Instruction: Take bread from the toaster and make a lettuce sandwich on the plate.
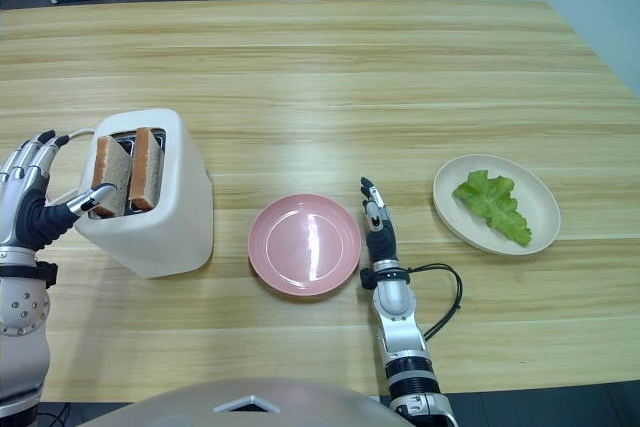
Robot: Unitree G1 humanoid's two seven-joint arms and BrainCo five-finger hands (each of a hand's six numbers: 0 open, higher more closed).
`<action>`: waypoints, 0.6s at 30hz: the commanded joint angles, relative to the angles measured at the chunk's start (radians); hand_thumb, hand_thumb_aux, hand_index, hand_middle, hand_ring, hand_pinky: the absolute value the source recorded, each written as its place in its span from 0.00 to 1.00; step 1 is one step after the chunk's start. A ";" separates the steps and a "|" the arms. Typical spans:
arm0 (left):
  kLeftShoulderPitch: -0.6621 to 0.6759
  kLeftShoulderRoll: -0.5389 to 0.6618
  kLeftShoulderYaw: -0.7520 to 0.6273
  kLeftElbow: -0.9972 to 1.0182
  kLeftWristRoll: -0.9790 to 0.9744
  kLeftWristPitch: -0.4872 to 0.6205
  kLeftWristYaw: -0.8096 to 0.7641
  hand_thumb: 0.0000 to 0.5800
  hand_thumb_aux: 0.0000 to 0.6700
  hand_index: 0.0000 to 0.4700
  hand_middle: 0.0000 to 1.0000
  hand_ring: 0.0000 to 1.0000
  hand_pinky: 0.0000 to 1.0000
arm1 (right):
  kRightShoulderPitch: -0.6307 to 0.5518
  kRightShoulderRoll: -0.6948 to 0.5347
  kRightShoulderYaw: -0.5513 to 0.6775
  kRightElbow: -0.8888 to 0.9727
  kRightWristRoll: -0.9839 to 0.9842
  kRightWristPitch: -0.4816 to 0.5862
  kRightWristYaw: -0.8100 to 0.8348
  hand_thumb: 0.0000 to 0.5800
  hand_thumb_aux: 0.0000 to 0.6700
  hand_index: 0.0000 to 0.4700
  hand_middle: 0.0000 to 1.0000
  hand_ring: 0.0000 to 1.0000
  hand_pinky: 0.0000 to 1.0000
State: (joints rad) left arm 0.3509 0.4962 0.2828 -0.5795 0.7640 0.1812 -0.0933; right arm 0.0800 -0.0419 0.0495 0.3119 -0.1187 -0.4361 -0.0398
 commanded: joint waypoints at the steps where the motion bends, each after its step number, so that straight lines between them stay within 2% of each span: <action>1: 0.015 -0.035 -0.111 -0.012 0.009 -0.043 -0.023 0.00 0.00 0.00 0.00 0.00 0.00 | 0.010 -0.002 -0.001 -0.011 0.001 0.017 0.002 0.00 0.00 0.00 0.00 0.00 0.00; 4: 0.016 -0.045 -0.146 -0.001 0.037 -0.040 -0.025 0.00 0.00 0.00 0.00 0.00 0.00 | 0.014 -0.002 0.000 -0.016 0.000 0.019 0.003 0.00 0.00 0.00 0.00 0.00 0.00; 18: 0.033 -0.041 -0.039 0.037 0.108 0.008 0.035 0.00 0.00 0.00 0.00 0.00 0.00 | 0.033 -0.009 -0.004 -0.035 0.001 0.030 0.006 0.00 0.00 0.00 0.00 0.00 0.00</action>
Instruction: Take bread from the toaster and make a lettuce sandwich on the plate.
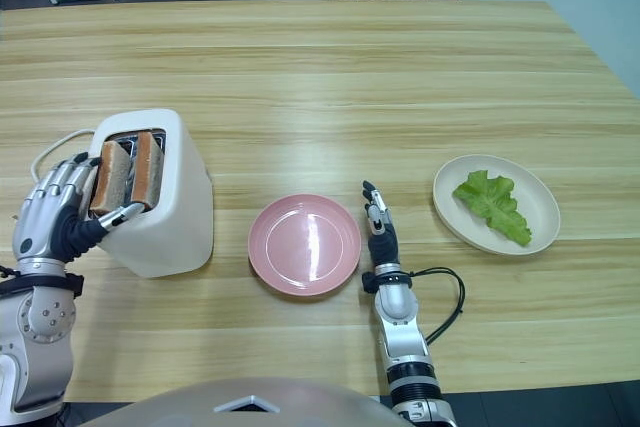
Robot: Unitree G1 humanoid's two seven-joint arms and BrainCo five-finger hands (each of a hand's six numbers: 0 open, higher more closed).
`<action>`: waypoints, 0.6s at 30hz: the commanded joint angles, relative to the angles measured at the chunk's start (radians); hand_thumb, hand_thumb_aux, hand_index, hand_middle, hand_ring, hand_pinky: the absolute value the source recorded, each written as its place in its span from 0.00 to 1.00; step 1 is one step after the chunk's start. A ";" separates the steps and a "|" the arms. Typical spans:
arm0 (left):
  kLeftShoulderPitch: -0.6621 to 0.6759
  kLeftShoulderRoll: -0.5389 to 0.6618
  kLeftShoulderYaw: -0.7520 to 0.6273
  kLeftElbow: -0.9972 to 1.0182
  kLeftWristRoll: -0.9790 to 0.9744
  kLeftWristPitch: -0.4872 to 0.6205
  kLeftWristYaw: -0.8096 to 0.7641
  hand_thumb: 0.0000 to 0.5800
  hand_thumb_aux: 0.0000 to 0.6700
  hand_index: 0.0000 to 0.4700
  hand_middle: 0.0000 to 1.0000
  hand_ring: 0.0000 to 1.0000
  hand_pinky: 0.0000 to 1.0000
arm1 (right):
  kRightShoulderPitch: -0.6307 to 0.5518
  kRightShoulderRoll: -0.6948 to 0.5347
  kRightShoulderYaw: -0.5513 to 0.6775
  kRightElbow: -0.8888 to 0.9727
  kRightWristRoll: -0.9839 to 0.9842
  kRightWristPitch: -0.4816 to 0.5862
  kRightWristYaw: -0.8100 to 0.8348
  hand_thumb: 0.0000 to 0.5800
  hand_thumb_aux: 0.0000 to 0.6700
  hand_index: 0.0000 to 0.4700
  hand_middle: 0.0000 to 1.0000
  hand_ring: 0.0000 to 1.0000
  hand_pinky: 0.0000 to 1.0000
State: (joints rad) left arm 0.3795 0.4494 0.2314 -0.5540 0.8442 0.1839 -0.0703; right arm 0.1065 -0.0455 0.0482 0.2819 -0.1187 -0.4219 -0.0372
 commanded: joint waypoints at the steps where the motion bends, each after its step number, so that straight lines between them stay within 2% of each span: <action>1: 0.007 0.003 0.013 0.010 0.034 0.004 0.018 0.00 0.00 0.00 0.00 0.00 0.00 | 0.006 -0.006 -0.003 -0.005 0.002 0.016 0.005 0.00 0.00 0.00 0.00 0.00 0.00; 10: 0.017 0.002 -0.009 0.034 0.077 0.006 0.017 0.00 0.00 0.00 0.00 0.00 0.00 | 0.016 -0.010 -0.003 -0.021 0.002 0.023 0.006 0.00 0.00 0.00 0.00 0.00 0.00; 11: 0.019 0.004 -0.009 0.035 0.080 0.009 0.009 0.11 0.06 0.06 0.00 0.00 0.00 | 0.017 -0.010 -0.003 -0.024 0.002 0.025 0.006 0.00 0.00 0.00 0.00 0.00 0.00; 15: 0.031 0.005 -0.005 0.032 0.081 0.017 -0.008 0.28 0.15 0.15 0.00 0.00 0.00 | 0.023 -0.012 -0.004 -0.032 0.002 0.029 0.007 0.00 0.00 0.00 0.00 0.00 0.00; 18: 0.042 0.003 -0.002 0.032 0.079 0.016 -0.012 0.33 0.18 0.18 0.00 0.00 0.00 | 0.028 -0.013 -0.004 -0.040 0.003 0.033 0.008 0.00 0.00 0.00 0.00 0.00 0.00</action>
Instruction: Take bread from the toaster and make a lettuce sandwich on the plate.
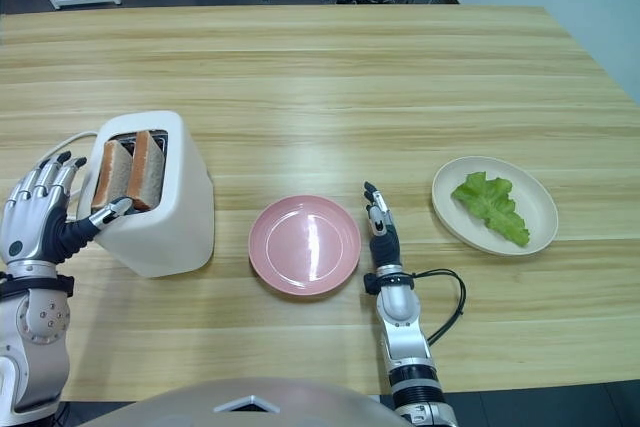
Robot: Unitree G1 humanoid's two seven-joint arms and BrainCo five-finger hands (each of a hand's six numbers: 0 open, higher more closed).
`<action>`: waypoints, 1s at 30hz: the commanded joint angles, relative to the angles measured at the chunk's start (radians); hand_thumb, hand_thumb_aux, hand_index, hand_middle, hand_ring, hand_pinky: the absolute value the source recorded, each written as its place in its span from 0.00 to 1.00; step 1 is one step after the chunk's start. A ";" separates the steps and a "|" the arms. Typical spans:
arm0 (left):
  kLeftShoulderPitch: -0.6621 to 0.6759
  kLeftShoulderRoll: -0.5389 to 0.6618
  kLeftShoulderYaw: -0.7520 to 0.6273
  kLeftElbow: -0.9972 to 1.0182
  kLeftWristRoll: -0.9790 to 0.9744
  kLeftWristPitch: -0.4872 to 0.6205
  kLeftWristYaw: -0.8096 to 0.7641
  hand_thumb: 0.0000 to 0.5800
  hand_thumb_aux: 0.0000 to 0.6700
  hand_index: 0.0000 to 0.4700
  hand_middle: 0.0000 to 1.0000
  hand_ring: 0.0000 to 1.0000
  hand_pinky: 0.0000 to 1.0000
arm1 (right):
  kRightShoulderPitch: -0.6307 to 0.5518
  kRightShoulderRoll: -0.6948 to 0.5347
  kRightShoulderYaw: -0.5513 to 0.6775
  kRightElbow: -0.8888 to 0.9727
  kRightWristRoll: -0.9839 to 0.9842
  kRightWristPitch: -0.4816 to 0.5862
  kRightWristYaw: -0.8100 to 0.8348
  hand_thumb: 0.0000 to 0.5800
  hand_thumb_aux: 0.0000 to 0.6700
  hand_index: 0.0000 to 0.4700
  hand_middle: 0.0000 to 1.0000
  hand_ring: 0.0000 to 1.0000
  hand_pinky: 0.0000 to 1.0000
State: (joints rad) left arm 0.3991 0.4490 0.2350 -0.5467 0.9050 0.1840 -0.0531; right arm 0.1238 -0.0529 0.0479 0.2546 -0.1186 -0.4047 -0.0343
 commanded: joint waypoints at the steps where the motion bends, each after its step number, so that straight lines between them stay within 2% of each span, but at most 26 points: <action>1: 0.027 0.003 -0.004 0.023 0.020 0.018 -0.032 0.35 0.20 0.20 0.00 0.00 0.00 | 0.012 -0.006 -0.004 -0.014 0.004 0.016 0.006 0.00 0.00 0.00 0.00 0.00 0.00; 6: 0.051 0.009 0.015 0.027 0.017 0.021 -0.038 0.34 0.19 0.19 0.00 0.00 0.00 | 0.018 -0.006 -0.003 -0.023 0.004 0.020 0.009 0.00 0.00 0.00 0.00 0.00 0.00; 8: 0.060 0.011 0.018 0.028 0.016 0.020 -0.037 0.26 0.14 0.14 0.00 0.00 0.00 | 0.020 -0.006 -0.003 -0.025 0.003 0.022 0.009 0.00 0.00 0.00 0.00 0.00 0.00; 13: 0.074 0.020 0.023 0.018 0.006 0.008 -0.051 0.19 0.10 0.10 0.00 0.00 0.00 | 0.021 -0.004 -0.004 -0.028 0.003 0.024 0.010 0.00 0.00 0.00 0.00 0.00 0.00; 16: 0.071 0.025 0.017 0.013 0.009 -0.001 -0.057 0.19 0.10 0.10 0.00 0.00 0.00 | 0.020 -0.003 -0.003 -0.027 0.003 0.024 0.009 0.00 0.00 0.00 0.00 0.00 0.00; 19: 0.066 0.027 -0.002 0.007 0.017 -0.013 -0.059 0.30 0.16 0.16 0.00 0.00 0.00 | 0.018 -0.001 -0.001 -0.025 0.001 0.024 0.009 0.00 0.00 0.00 0.00 0.00 0.00; 20: 0.064 0.026 -0.009 0.002 0.021 -0.015 -0.058 0.49 0.29 0.29 0.00 0.00 0.00 | 0.018 -0.001 -0.001 -0.025 0.001 0.024 0.009 0.00 0.00 0.00 0.00 0.00 0.00; 21: 0.061 0.025 -0.015 -0.001 0.023 -0.019 -0.054 0.73 0.48 0.48 0.00 0.00 0.00 | 0.018 -0.002 -0.001 -0.023 -0.001 0.023 0.007 0.00 0.00 0.00 0.00 0.00 0.00; 26: 0.044 0.022 -0.027 -0.010 0.035 -0.027 -0.046 0.93 0.73 0.73 0.00 0.00 0.00 | 0.020 -0.001 0.000 -0.021 -0.005 0.022 0.003 0.00 0.00 0.00 0.00 0.00 0.00; 27: 0.043 0.021 -0.026 -0.013 0.037 -0.027 -0.045 0.96 0.81 0.81 0.00 0.00 0.00 | 0.020 -0.001 0.001 -0.021 -0.005 0.021 0.003 0.00 0.00 0.00 0.00 0.00 0.00; 28: 0.041 0.020 -0.024 -0.013 0.039 -0.026 -0.041 1.00 1.00 1.00 0.00 0.00 0.00 | 0.019 -0.002 0.001 -0.019 -0.005 0.021 0.004 0.00 0.00 0.00 0.00 0.00 0.00; 30: 0.038 0.020 -0.020 -0.009 0.041 -0.028 -0.028 1.00 1.00 1.00 0.00 0.00 0.00 | 0.019 -0.002 0.002 -0.018 -0.005 0.021 0.003 0.00 0.00 0.00 0.00 0.00 0.00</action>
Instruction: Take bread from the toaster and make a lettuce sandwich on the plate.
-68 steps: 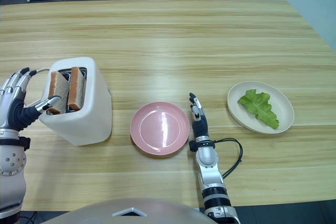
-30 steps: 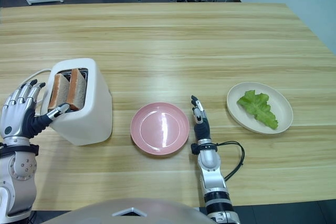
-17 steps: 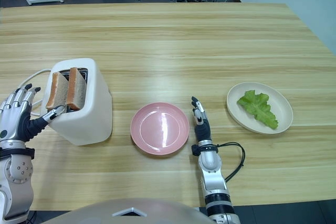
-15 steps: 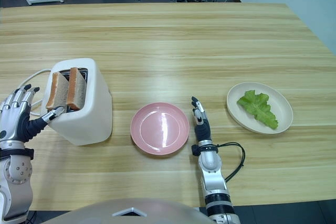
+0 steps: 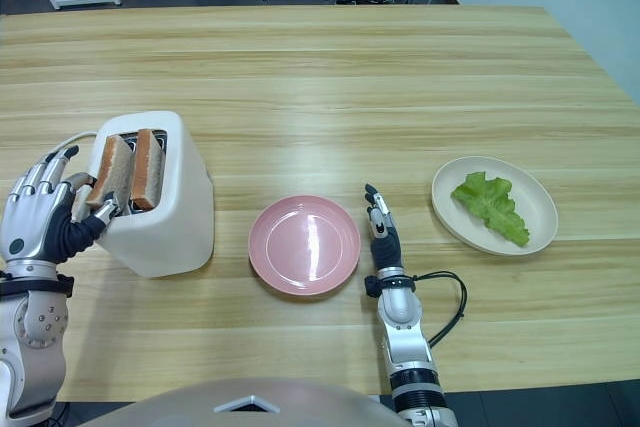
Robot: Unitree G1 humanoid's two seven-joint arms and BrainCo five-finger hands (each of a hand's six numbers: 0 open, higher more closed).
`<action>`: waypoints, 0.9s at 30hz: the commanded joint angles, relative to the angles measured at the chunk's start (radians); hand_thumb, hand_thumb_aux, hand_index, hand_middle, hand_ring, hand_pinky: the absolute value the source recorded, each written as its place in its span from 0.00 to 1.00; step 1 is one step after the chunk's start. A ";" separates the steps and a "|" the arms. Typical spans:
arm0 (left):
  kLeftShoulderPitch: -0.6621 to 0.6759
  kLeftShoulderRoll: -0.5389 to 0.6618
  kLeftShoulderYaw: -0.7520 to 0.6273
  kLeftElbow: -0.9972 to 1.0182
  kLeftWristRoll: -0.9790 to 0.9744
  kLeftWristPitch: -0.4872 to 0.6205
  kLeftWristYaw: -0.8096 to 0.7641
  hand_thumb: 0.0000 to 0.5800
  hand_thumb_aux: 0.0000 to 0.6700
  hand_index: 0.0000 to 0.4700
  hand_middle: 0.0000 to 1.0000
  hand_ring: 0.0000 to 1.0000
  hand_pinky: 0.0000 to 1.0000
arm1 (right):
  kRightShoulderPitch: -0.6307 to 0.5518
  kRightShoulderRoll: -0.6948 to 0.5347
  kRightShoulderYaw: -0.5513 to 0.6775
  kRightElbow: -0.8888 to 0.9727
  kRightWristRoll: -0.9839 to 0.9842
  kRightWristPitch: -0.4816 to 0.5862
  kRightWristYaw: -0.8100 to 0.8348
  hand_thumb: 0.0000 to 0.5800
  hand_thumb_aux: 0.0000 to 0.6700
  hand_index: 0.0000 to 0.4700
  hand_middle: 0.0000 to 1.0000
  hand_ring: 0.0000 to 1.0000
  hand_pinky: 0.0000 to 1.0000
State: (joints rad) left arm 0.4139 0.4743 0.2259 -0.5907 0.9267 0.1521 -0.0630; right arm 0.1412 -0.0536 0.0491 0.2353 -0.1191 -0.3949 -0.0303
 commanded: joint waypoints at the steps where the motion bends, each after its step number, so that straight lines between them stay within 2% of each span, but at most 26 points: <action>1: 0.020 -0.005 -0.009 0.036 0.020 0.004 -0.014 1.00 1.00 1.00 0.00 0.00 0.00 | 0.003 -0.001 0.000 0.001 -0.004 0.011 -0.002 0.00 0.00 0.00 0.00 0.00 0.00; 6: 0.000 0.003 0.003 0.057 0.032 -0.005 0.024 1.00 1.00 1.00 0.00 0.00 0.00 | 0.003 -0.002 0.002 0.001 -0.004 0.013 -0.002 0.00 0.00 0.00 0.00 0.00 0.00; 7: -0.012 0.004 0.008 0.060 0.033 -0.007 0.035 1.00 1.00 1.00 0.22 0.22 0.22 | 0.003 -0.002 0.002 0.002 -0.004 0.013 -0.001 0.00 0.00 0.00 0.00 0.00 0.00; 8: -0.023 0.005 0.013 0.063 0.034 -0.007 0.044 1.00 1.00 1.00 0.82 0.82 0.82 | 0.003 -0.002 0.003 0.002 -0.004 0.014 -0.001 0.00 0.00 0.00 0.00 0.00 0.00; 9: -0.033 0.007 0.017 0.064 0.032 -0.005 0.044 1.00 1.00 1.00 1.00 1.00 1.00 | 0.003 -0.002 0.003 0.004 -0.005 0.014 -0.001 0.00 0.00 0.00 0.00 0.00 0.00; 13: -0.108 0.015 0.044 0.060 0.016 -0.019 0.088 1.00 1.00 1.00 1.00 1.00 1.00 | 0.002 -0.001 0.006 0.009 -0.006 0.015 -0.001 0.00 0.00 0.00 0.00 0.00 0.00; 23: -0.368 0.012 0.164 -0.033 -0.012 -0.092 0.338 1.00 1.00 1.00 1.00 1.00 1.00 | -0.009 0.006 0.014 0.027 -0.007 0.016 -0.008 0.00 0.00 0.00 0.00 0.00 0.00; 27: -0.495 -0.024 0.151 -0.113 -0.140 -0.161 0.398 1.00 1.00 1.00 1.00 1.00 1.00 | -0.020 0.009 0.014 0.038 -0.007 0.015 -0.013 0.00 0.00 0.00 0.00 0.00 0.00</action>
State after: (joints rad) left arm -0.0170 0.4729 0.3897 -0.6579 0.8616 0.0266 0.3217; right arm 0.1381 -0.0473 0.0636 0.2615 -0.1196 -0.3933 -0.0399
